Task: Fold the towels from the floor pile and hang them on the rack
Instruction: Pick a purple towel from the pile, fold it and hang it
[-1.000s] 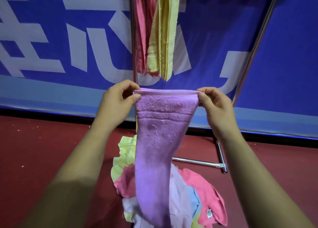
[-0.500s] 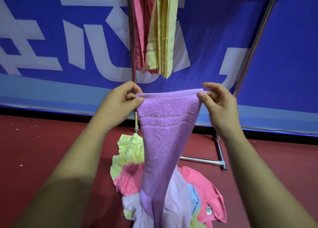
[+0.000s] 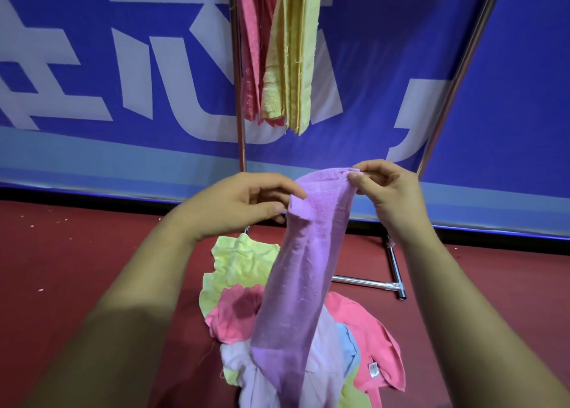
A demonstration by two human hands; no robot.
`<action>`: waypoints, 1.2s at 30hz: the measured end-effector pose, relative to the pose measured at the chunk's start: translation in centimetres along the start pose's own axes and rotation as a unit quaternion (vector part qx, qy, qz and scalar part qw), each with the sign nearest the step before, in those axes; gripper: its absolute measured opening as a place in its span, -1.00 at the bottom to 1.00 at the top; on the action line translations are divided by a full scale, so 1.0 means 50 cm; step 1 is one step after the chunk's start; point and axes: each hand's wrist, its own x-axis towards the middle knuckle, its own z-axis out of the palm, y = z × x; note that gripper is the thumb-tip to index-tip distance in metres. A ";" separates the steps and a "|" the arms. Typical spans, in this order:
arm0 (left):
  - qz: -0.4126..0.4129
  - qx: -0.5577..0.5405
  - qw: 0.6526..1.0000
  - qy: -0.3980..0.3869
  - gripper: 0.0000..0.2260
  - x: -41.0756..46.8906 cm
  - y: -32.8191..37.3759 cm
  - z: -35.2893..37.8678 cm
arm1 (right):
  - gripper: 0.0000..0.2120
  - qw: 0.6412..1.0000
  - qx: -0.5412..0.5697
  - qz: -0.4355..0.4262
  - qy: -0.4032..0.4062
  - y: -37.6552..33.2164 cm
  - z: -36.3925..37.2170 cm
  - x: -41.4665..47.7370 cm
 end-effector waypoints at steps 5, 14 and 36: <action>0.049 0.103 0.991 0.075 -0.89 0.008 0.000 0.010 | -0.98 1.000 -0.009 0.000 -0.008 0.003 0.007 -0.002; 0.121 0.042 0.989 -0.069 -0.94 0.004 0.050 0.045 | -0.91 0.996 -0.026 0.023 -0.079 -0.011 0.029 -0.011; 0.026 0.107 0.956 0.272 -0.93 0.045 -0.006 0.060 | -0.90 0.986 0.019 -0.003 -0.165 -0.062 0.087 -0.053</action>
